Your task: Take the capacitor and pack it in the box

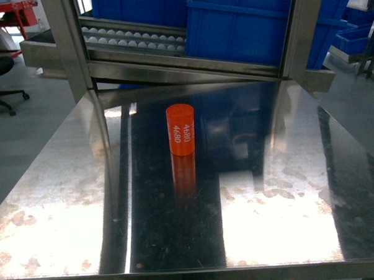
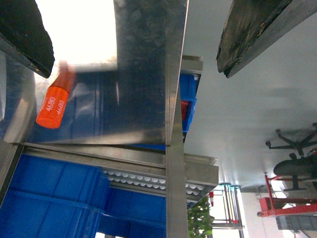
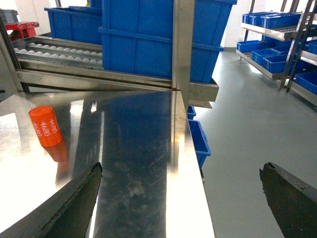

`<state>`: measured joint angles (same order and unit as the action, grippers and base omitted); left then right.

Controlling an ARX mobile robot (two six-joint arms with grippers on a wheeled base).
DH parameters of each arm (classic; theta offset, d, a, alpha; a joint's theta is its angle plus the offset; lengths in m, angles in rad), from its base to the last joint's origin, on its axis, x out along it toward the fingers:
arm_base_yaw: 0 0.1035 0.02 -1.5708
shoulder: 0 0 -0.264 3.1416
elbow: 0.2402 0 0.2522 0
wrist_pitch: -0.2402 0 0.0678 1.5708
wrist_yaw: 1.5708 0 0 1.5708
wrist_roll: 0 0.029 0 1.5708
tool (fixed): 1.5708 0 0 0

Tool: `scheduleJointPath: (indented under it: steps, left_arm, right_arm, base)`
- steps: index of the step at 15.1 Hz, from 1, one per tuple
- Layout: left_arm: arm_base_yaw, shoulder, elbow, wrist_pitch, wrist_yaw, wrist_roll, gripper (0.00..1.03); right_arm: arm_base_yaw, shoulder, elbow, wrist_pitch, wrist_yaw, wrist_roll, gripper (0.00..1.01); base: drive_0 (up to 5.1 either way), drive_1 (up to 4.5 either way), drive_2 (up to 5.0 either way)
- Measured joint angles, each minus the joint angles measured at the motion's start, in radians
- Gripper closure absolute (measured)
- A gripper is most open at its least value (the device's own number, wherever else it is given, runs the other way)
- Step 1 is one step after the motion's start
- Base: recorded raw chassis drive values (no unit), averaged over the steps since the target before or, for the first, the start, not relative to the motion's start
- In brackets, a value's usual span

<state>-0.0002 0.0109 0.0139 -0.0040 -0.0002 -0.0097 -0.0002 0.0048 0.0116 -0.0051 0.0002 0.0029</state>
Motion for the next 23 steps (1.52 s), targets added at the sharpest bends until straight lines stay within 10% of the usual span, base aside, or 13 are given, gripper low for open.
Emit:
scheduleJointPath:
  steps: [6, 7, 9, 13, 18, 23]
  left_arm:
    - [-0.004, 0.003, 0.001, -0.012, -0.013, -0.001, 0.05]
    - [-0.080, 0.100, 0.018, 0.003, -0.165, -0.015, 0.05]
    - [-0.137, 0.489, 0.092, 0.336, -0.242, -0.009, 0.05]
    - [-0.249, 1.243, 0.444, 0.813, -0.190, 0.016, 0.05]
    - [-0.383, 1.859, 0.868, 0.909, -0.104, 0.018, 0.05]
    - [-0.407, 2.119, 1.082, 0.871, -0.104, 0.001, 0.05]
  right_arm:
    - [0.000, 0.000, 0.000, 0.000, 0.000, 0.000, 0.03]
    - [0.000, 0.000, 0.000, 0.000, 0.001, 0.000, 0.03]
    - [0.000, 0.000, 0.000, 0.000, 0.000, 0.000, 0.03]
    - [0.000, 0.000, 0.000, 0.000, 0.000, 0.000, 0.03]
    - [0.000, 0.000, 0.000, 0.000, 0.000, 0.000, 0.03]
    - [0.000, 0.000, 0.000, 0.000, 0.000, 0.000, 0.03]
  base:
    - [0.0, 0.00, 0.0]
    - [0.0, 0.00, 0.0]
    - [0.0, 0.00, 0.0]
    - [0.0, 0.00, 0.0]
    - [0.0, 0.00, 0.0]
    - [0.0, 0.00, 0.0]
